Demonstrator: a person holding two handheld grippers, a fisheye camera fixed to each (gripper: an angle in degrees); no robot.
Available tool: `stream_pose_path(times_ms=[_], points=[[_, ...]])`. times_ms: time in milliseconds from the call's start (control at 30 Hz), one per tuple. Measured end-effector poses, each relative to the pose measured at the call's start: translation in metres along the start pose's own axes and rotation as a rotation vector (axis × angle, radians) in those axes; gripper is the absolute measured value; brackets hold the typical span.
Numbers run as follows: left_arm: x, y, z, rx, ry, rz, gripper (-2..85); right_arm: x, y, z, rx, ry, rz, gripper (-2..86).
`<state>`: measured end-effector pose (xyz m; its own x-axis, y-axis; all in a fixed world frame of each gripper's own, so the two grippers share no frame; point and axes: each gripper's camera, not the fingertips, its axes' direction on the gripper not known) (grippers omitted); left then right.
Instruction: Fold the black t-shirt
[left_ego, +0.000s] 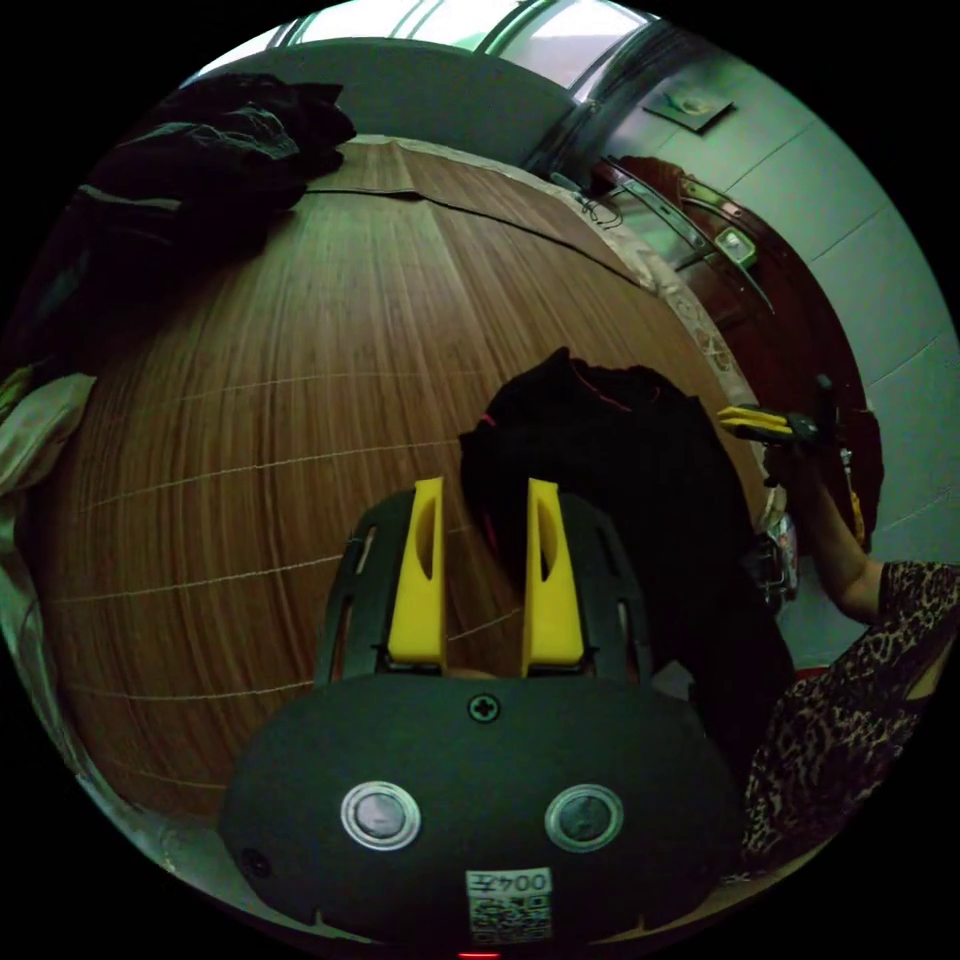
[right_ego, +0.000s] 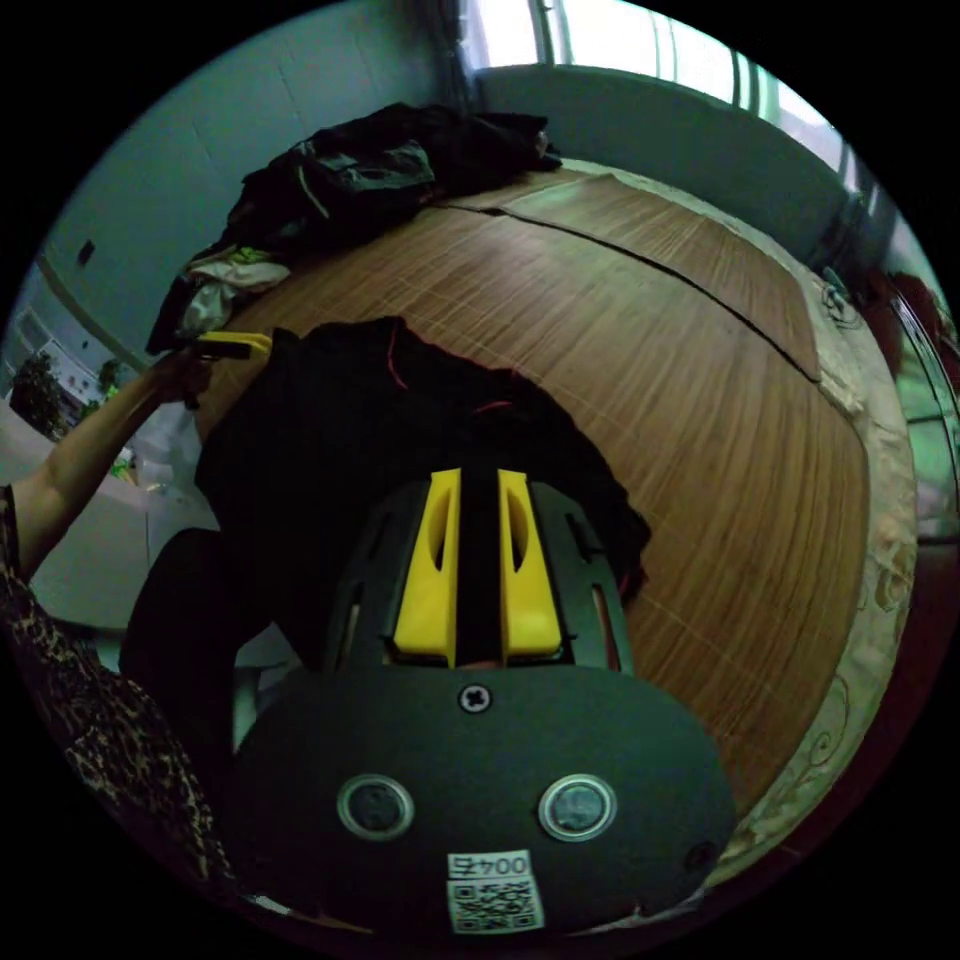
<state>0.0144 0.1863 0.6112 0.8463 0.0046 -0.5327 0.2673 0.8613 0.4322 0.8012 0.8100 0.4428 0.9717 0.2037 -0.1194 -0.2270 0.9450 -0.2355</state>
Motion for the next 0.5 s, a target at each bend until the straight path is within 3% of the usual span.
stream_pose_path(times_ms=[167,500], points=[[0.001,0.006,0.006,0.01,-0.014,0.012,11.0,0.049,0.043,0.005,0.031,-0.03,0.159,8.1],[0.016,0.016,0.01,0.05,-0.034,0.019,3.9,0.092,0.073,0.033,0.052,-0.14,0.225,9.1]])
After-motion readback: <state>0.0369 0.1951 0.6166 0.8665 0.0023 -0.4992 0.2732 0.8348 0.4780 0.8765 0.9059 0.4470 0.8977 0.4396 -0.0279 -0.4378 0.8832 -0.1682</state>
